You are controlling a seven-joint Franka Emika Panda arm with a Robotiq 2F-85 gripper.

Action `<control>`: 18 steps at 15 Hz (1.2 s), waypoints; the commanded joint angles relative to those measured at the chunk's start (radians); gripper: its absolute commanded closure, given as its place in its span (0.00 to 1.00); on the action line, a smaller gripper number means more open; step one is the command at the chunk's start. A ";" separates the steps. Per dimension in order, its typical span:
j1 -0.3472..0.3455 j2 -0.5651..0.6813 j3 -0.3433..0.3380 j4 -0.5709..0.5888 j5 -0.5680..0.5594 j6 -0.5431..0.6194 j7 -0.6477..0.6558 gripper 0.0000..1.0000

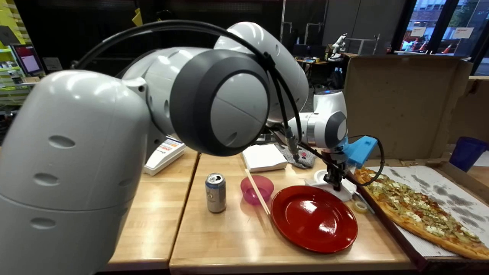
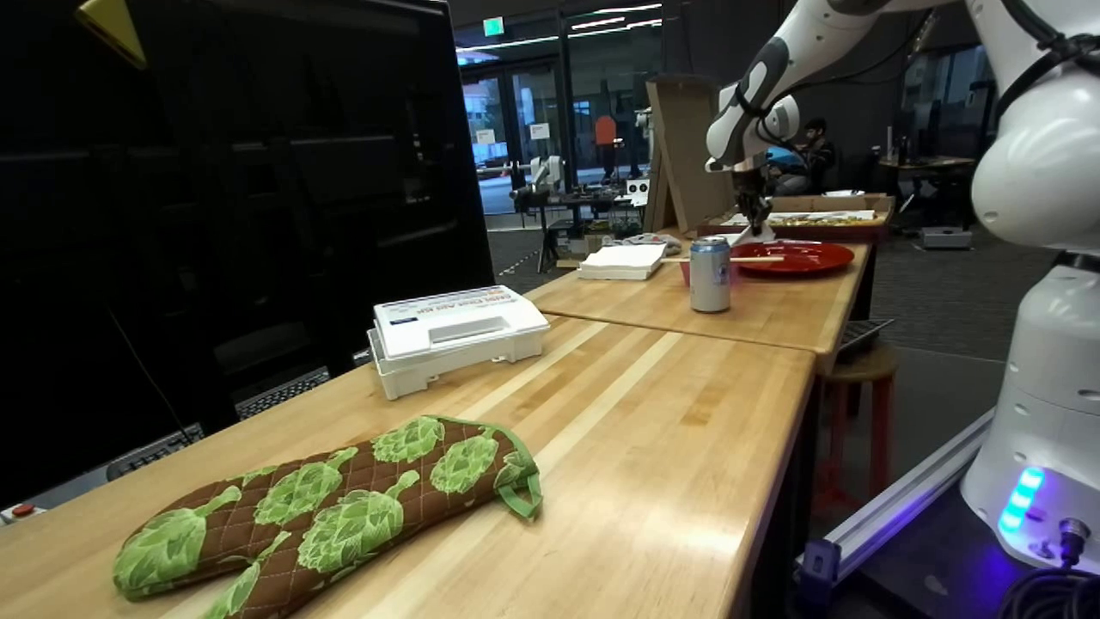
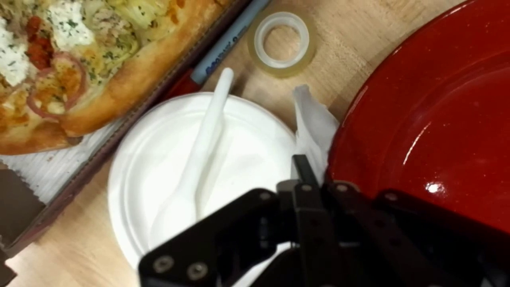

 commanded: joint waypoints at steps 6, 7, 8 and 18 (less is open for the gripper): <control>0.011 -0.199 -0.042 -0.214 -0.035 0.073 0.001 1.00; 0.012 -0.217 -0.045 -0.234 -0.033 0.087 0.001 1.00; 0.012 -0.235 -0.046 -0.256 -0.028 0.107 -0.002 1.00; 0.028 -0.362 -0.048 -0.402 -0.007 0.236 0.001 1.00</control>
